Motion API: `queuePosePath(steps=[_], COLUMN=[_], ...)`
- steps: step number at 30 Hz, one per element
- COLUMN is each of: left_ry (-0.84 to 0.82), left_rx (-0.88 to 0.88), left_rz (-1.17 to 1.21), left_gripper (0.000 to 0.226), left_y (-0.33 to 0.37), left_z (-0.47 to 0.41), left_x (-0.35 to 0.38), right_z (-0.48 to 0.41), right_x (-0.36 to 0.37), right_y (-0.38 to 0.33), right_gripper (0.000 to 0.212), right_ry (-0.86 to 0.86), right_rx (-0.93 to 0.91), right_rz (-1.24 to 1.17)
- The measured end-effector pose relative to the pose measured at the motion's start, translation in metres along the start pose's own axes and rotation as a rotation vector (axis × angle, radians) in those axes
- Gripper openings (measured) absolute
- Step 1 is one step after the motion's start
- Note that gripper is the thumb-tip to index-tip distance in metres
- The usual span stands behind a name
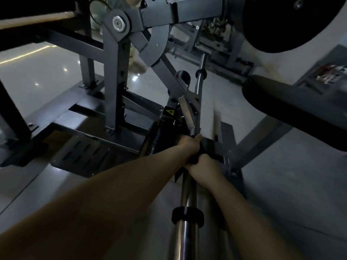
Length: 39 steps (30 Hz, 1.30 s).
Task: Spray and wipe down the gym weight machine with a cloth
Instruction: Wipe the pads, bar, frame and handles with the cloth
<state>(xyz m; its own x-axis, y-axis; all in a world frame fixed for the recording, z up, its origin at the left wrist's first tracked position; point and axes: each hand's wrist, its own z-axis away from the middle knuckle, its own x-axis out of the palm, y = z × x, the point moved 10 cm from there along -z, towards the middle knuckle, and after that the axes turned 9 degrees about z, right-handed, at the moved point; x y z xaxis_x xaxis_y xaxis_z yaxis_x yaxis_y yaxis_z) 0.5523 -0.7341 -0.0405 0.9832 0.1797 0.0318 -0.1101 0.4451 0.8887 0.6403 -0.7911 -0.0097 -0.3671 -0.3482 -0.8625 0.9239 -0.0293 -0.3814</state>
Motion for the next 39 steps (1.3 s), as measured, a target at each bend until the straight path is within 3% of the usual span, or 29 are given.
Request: queuePosePath(steps=[4, 7, 11, 13, 16, 20, 24, 26, 29, 32, 35, 37, 39], left_ry=[-0.038, -0.08, -0.054, -0.01, 0.134, 0.196, 0.204, 0.223, 0.216, 0.224, 0.198, 0.18, 0.159], left_rx=[0.028, -0.012, -0.022, 0.0, 0.063, 0.224, 0.319, 0.388, 0.508, 0.664, 0.811, 0.867, 0.93], left_rz=[-0.006, 0.032, 0.068, 0.058, -0.046, -0.222, -0.254, -0.359, -0.594, -0.949, -1.152, -1.254, -1.308], left_gripper=[0.072, 0.081, 0.035, 0.02, 0.019, 0.018, 0.041, 0.028, 0.024, 0.017, 0.014, 0.014, 0.019], left_y=[0.013, 0.008, 0.001, 0.001, 0.013, 0.035, 0.046, 0.06, 0.084, 0.103, 0.115, 0.121, 0.125], left_z=[-0.01, -0.006, 0.014, 0.017, 0.014, 0.012, 0.009, 0.009, 0.009, 0.01, 0.009, 0.005, -0.001], left_x=[0.004, 0.004, -0.011, -0.018, -0.029, -0.028, -0.023, -0.024, -0.019, -0.001, 0.014, 0.016, 0.016], right_z=[-0.03, -0.046, -0.07, -0.078, -0.093, -0.107, -0.11, -0.11, -0.123, -0.131, -0.128, -0.125, -0.125], right_x=[-0.001, 0.005, -0.008, -0.015, -0.017, -0.019, -0.03, -0.036, -0.045, -0.05, -0.066, -0.066, -0.053], right_y=[-0.001, -0.003, 0.0, 0.004, 0.018, 0.043, 0.023, 0.01, 0.023, 0.042, 0.04, 0.022, 0.007], right_gripper=[0.04, 0.034, 0.031, 0.043, 0.065, 0.035, 0.045, 0.056, 0.054, 0.057, 0.052, 0.036, 0.034], right_ry=[-0.067, -0.079, -0.034, -0.022, 0.04, 0.19, 0.103, 0.067, 0.187, 0.29, 0.437, 0.421, 0.33], right_rx=[-0.011, -0.053, -0.089, -0.083, -0.048, -0.031, -0.094, -0.159, -0.186, -0.117, -0.145, -0.253, -0.312], right_rz=[0.075, 0.147, 0.177, 0.021, -0.203, -0.504, -0.681, -0.65, -0.439, -0.411, -0.363, -0.363, -0.412])
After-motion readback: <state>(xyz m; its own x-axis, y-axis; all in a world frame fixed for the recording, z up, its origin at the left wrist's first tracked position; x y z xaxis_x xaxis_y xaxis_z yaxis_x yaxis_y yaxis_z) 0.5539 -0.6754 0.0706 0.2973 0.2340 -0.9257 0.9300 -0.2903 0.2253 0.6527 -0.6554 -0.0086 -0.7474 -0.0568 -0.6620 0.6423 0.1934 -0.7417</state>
